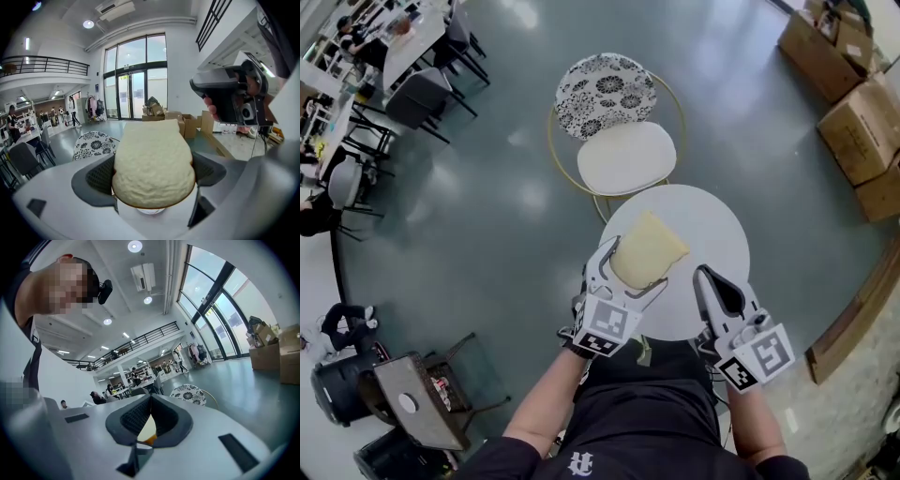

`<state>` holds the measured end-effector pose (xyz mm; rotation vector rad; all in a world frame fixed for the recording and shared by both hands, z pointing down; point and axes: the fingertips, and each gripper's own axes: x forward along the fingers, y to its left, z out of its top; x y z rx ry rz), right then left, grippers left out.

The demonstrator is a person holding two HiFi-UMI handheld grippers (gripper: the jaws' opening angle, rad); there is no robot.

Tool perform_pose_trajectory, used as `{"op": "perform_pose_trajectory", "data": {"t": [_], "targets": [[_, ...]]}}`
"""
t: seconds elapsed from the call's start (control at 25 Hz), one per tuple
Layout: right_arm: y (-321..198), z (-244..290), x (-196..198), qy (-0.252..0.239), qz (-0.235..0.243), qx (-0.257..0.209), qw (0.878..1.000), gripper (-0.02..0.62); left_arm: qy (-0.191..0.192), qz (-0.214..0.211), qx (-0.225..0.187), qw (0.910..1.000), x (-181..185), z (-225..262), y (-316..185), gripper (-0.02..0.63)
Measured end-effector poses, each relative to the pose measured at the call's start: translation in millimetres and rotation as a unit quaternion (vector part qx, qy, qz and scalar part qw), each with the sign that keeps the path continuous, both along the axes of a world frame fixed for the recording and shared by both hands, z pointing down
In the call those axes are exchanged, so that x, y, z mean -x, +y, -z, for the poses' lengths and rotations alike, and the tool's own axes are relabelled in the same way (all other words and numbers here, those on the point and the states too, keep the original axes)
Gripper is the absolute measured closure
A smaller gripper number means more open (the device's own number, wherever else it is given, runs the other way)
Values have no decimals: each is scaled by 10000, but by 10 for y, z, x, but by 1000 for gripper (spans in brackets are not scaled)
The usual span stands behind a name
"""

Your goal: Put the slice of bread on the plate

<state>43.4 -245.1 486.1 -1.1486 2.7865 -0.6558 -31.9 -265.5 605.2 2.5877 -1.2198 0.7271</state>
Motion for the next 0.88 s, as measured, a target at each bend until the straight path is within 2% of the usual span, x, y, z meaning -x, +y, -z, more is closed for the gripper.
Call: {"op": "perform_pose_trajectory", "data": {"t": [0.52,0.88], "targets": [[-207,-828,110,34,-107,208,9997,589,-203,-321,408,9984,-21,-1162,-250,98],[-299,-1217,138,4,-149,194,9997,589,-298,-497,616,9964,-28,-1731,-316,98]]}}
